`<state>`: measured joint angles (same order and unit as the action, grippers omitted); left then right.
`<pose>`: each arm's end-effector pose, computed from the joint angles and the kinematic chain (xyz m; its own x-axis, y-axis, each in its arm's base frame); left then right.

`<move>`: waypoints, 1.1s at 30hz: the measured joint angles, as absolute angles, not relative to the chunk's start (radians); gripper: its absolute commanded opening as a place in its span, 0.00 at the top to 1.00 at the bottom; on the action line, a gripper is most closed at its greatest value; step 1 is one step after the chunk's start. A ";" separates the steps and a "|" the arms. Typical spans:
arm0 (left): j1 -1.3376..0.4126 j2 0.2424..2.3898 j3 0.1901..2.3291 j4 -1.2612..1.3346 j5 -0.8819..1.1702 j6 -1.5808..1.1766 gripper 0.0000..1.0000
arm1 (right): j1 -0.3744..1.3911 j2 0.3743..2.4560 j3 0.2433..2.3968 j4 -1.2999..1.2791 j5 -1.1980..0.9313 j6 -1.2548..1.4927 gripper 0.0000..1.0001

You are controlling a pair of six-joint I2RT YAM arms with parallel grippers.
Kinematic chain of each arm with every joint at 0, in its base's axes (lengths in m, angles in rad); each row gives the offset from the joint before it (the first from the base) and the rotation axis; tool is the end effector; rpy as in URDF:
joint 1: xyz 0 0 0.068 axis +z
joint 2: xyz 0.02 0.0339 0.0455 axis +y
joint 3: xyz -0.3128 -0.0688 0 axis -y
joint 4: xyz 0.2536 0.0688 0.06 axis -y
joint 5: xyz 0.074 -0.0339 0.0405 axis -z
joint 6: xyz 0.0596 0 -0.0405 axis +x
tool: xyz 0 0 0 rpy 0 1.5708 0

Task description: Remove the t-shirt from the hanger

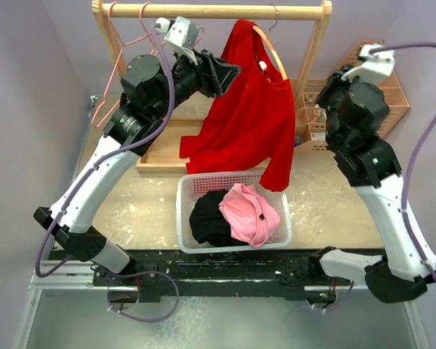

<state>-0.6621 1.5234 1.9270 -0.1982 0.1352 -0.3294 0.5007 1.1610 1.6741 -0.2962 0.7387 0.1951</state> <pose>0.2672 -0.2185 0.6079 -0.0785 -0.3452 -0.9352 0.7269 0.6222 -0.2907 0.1966 0.0618 0.6026 0.2282 0.2883 -0.9300 0.1811 0.9259 0.3315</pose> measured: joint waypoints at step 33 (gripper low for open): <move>-0.727 2.035 2.554 -0.363 -0.016 -0.434 0.43 | 0.418 1.306 1.663 -0.301 0.294 0.254 1.00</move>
<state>-0.7269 2.0350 2.5542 -0.3634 -0.0158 -0.4335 0.4179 1.3060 1.6634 -0.3008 0.2939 0.2543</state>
